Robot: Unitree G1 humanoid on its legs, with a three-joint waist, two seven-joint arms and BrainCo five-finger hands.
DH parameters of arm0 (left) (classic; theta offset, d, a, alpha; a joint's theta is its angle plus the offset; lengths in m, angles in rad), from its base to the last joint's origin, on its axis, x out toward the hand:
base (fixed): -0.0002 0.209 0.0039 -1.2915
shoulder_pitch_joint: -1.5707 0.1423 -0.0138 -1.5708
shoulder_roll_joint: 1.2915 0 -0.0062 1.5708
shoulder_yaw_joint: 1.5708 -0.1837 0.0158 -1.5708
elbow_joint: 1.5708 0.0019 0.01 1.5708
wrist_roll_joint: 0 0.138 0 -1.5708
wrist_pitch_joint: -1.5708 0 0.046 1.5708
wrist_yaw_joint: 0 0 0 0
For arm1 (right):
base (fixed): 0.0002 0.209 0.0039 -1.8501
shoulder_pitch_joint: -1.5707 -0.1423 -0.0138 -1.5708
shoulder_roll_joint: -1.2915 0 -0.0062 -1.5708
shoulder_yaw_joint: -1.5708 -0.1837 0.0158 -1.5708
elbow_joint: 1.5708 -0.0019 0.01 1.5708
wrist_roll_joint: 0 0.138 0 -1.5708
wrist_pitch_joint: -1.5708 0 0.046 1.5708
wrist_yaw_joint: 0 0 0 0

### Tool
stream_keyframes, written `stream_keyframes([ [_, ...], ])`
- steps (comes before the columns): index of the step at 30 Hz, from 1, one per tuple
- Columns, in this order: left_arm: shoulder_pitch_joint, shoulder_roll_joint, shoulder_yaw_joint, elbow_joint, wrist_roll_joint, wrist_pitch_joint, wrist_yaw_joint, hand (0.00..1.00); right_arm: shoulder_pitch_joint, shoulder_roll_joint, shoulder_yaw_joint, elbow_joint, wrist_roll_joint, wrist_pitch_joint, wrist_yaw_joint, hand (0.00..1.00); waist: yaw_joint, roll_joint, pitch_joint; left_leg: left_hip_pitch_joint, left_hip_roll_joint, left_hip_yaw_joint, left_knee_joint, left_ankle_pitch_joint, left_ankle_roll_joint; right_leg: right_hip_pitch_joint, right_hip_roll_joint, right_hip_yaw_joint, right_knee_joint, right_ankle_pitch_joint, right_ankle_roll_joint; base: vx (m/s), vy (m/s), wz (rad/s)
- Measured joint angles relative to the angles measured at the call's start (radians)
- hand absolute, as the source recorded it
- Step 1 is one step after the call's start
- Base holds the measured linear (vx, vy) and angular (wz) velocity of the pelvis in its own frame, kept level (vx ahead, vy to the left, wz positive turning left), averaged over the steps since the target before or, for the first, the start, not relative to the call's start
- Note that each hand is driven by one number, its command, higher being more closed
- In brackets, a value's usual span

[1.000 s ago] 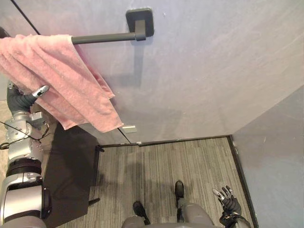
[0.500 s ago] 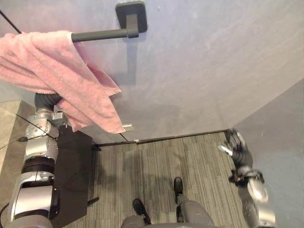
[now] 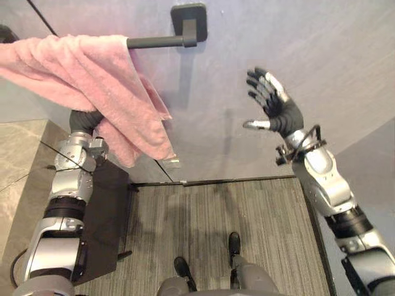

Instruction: Organize washtable

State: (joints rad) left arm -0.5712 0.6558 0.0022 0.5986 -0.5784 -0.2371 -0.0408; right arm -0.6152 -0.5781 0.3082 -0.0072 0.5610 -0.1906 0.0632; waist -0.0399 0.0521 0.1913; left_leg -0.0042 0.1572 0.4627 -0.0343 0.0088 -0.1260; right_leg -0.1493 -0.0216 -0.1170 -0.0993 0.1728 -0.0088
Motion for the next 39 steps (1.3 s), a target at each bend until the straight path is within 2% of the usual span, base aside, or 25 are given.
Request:
stream_keyframes([
  [3, -0.015, -0.027, -0.001, 0.001, -0.001, 0.003, 0.002, 1.00, -0.154, 0.006, 0.067, 0.120, -0.001, 0.000, -0.013, 0.00, 0.005, 0.005, 0.003, -0.004, 0.000, -0.012, 0.000, 0.001, 0.000, 0.000, -0.001, -0.011, 0.000, 0.001, -0.001, -0.02, 0.018, 0.10],
  [6, -0.062, -0.056, -0.017, 0.001, -0.001, 0.009, 0.009, 1.00, -0.286, 0.052, 0.089, 0.288, -0.002, 0.003, -0.058, 0.00, 0.026, 0.007, 0.003, -0.012, 0.000, -0.020, 0.000, 0.005, 0.006, -0.011, -0.002, -0.016, 0.000, 0.010, -0.003, 0.00, 0.019, 0.07],
  [9, -0.107, -0.078, -0.035, 0.019, -0.009, 0.012, 0.022, 1.00, -0.404, 0.146, 0.098, 0.432, -0.016, 0.001, -0.080, 0.00, 0.033, 0.016, 0.007, -0.025, -0.003, -0.024, -0.001, 0.018, 0.009, -0.022, -0.005, -0.017, 0.000, 0.021, -0.003, -0.02, 0.028, 0.02],
  [12, -0.161, -0.116, -0.040, 0.059, -0.020, 0.015, 0.030, 1.00, -0.482, 0.276, 0.103, 0.584, -0.027, 0.003, -0.085, 0.00, 0.033, 0.018, 0.007, -0.031, -0.006, -0.034, 0.001, 0.027, 0.013, -0.022, -0.010, -0.021, 0.000, 0.029, -0.004, -0.04, 0.039, 0.08],
  [14, -0.201, -0.154, -0.041, 0.061, -0.021, 0.015, 0.041, 1.00, -0.553, 0.360, 0.098, 0.728, -0.032, 0.026, -0.112, 0.00, 0.039, 0.019, 0.007, -0.053, -0.003, -0.056, 0.003, 0.033, 0.019, -0.023, -0.016, -0.039, 0.000, 0.032, -0.006, -0.08, 0.051, 0.28],
  [17, -0.228, -0.182, -0.049, 0.063, -0.030, 0.015, 0.044, 1.00, -0.631, 0.467, 0.076, 0.866, -0.031, 0.049, -0.150, 0.00, 0.058, 0.023, 0.010, -0.065, -0.002, -0.086, -0.006, 0.051, 0.007, -0.033, -0.016, -0.060, 0.000, 0.032, -0.006, -0.06, 0.032, 0.27],
  [20, -0.263, -0.184, -0.075, 0.075, -0.038, 0.015, 0.052, 1.00, -0.649, 0.555, 0.041, 0.898, -0.030, 0.052, -0.165, 0.00, 0.066, 0.026, 0.011, -0.088, -0.003, -0.115, -0.046, 0.094, -0.002, -0.056, -0.012, -0.095, 0.000, 0.027, -0.003, -0.04, 0.025, 0.32],
  [24, -0.309, -0.210, -0.080, 0.110, -0.038, 0.015, 0.069, 1.00, -0.654, 0.622, 0.042, 0.937, -0.033, 0.065, -0.173, 0.00, 0.070, 0.026, 0.011, -0.104, -0.004, -0.141, -0.059, 0.116, 0.001, -0.065, -0.011, -0.122, 0.000, 0.038, -0.017, 0.00, 0.048, 0.18],
  [33, -0.350, -0.223, -0.080, 0.151, -0.036, 0.016, 0.082, 1.00, -0.692, 0.630, 0.056, 0.937, -0.067, 0.070, -0.170, 0.00, 0.074, 0.026, 0.011, -0.111, -0.008, -0.158, -0.059, 0.117, 0.002, -0.064, -0.014, -0.131, 0.000, 0.039, -0.018, 0.03, 0.077, 0.05],
  [34, -0.351, -0.223, -0.080, 0.151, -0.036, 0.016, 0.086, 1.00, -0.692, 0.630, 0.058, 0.937, -0.066, 0.070, -0.170, 1.00, 0.074, 0.026, 0.011, -0.111, -0.008, -0.158, -0.059, 0.117, 0.002, -0.063, -0.014, -0.131, 0.000, 0.039, -0.018, 0.02, 0.078, 0.01],
  [39, -0.351, -0.223, -0.080, 0.159, -0.035, 0.016, 0.087, 1.00, -0.693, 0.626, 0.063, 0.937, -0.066, 0.070, -0.171, 1.00, 0.074, 0.026, 0.011, -0.109, -0.007, -0.159, -0.059, 0.117, 0.002, -0.061, -0.014, -0.131, 0.000, 0.039, -0.018, 0.01, 0.061, 0.01],
])
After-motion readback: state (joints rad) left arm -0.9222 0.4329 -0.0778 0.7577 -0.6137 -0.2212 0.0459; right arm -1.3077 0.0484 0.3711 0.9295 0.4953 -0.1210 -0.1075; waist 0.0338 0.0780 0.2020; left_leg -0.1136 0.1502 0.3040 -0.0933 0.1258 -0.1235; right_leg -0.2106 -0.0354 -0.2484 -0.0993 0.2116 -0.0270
